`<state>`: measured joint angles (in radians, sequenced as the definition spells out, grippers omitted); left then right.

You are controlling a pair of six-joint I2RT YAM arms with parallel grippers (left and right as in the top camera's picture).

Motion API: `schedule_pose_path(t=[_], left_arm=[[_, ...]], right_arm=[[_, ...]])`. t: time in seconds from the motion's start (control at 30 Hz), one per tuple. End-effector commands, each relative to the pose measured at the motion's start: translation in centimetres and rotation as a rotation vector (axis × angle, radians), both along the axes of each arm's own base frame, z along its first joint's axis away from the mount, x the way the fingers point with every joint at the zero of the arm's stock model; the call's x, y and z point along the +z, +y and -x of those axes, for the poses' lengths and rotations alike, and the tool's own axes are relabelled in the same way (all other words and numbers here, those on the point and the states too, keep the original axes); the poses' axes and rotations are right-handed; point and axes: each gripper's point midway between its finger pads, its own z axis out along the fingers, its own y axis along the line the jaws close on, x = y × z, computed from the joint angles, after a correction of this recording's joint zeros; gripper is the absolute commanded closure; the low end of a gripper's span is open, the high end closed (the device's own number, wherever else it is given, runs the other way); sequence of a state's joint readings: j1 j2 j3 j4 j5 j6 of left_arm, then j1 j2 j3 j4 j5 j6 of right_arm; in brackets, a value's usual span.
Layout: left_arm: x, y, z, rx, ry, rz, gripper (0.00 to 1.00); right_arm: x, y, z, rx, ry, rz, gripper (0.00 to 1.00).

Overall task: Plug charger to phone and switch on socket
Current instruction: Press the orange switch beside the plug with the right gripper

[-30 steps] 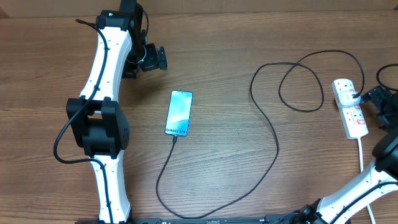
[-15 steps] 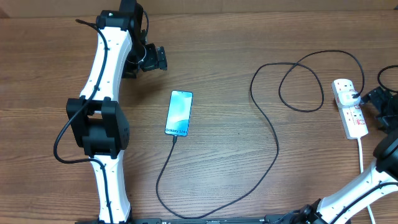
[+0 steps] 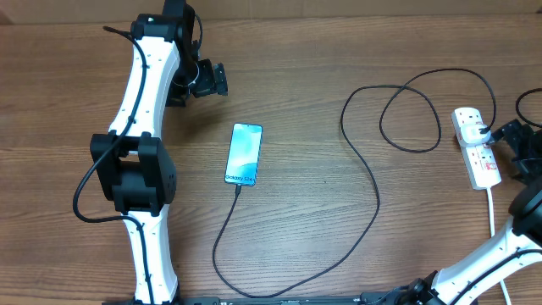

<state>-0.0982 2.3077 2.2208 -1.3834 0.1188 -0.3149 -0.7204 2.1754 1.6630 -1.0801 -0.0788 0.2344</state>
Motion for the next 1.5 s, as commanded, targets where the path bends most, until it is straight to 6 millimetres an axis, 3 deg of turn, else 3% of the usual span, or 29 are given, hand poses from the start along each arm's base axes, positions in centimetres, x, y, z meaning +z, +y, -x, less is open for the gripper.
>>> schedule_pose_path(t=[0.0,1.2,1.33,1.47], left_arm=[[1.1,-0.4,-0.1,-0.019,-0.031,0.003,0.0],[1.1,-0.4,-0.1,-0.019,-0.031,0.003,0.0],[1.1,-0.4,-0.2,-0.019,-0.031,0.003,0.0],[1.2,-0.4,-0.2,-0.019,-0.033,0.006,0.0]], right_arm=[[-1.1,2.3,0.6,0.053,0.031,-0.077,0.0],[-1.2,2.5,0.9,0.085,0.066,-0.057,0.0],[-1.2,1.8,1.1,0.043,0.083,-0.022,0.01],[0.6,0.5,1.6,-0.01,0.08,0.041,0.02]])
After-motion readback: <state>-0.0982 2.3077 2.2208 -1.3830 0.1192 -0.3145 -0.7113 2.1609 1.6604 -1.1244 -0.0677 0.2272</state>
